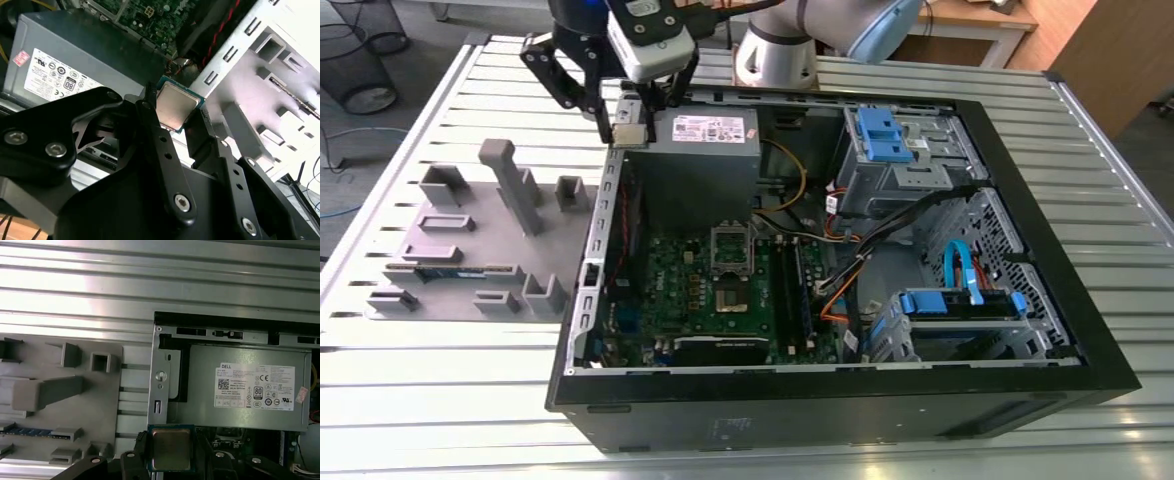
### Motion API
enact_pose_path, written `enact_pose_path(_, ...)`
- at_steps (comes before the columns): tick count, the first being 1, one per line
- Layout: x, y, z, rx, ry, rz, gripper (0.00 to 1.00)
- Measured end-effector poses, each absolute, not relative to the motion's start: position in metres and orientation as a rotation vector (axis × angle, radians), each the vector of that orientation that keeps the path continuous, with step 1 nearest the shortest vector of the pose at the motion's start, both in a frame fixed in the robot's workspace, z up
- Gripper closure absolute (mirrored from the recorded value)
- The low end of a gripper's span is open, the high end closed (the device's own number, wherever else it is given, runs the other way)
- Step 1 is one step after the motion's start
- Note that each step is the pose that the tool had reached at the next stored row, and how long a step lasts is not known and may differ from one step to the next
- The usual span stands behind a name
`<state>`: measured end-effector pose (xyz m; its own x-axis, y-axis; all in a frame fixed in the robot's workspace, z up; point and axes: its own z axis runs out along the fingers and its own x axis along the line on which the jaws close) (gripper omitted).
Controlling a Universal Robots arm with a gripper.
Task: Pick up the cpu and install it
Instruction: 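Pick up the cpu and move it towards the insertion slot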
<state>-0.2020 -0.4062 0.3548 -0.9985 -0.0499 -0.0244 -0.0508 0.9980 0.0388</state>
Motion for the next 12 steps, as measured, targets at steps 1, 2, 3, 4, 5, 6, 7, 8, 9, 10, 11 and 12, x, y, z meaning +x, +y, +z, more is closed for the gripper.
enact_pose_path(1,-0.198,-0.406,0.355,-0.079,3.117,0.061,0.53)
enact_pose_path(2,-0.195,-0.406,0.355,-0.079,3.117,0.061,0.53)
enact_pose_path(3,-0.191,-0.406,0.355,-0.079,3.117,0.061,0.53)
enact_pose_path(4,-0.188,-0.406,0.355,-0.079,3.117,0.061,0.53)
enact_pose_path(5,-0.184,-0.406,0.355,-0.079,3.117,0.061,0.53)
enact_pose_path(6,-0.180,-0.406,0.355,-0.079,3.117,0.061,0.53)
enact_pose_path(7,-0.176,-0.406,0.355,-0.079,3.117,0.061,0.53)
enact_pose_path(8,-0.172,-0.406,0.355,-0.079,3.117,0.061,0.53)
enact_pose_path(9,-0.168,-0.406,0.355,-0.079,3.117,0.061,0.53)
enact_pose_path(10,-0.165,-0.406,0.355,-0.079,3.117,0.061,0.53)
enact_pose_path(11,-0.160,-0.406,0.355,-0.079,3.117,0.061,0.53)
enact_pose_path(12,-0.156,-0.406,0.355,-0.079,3.117,0.061,0.53)
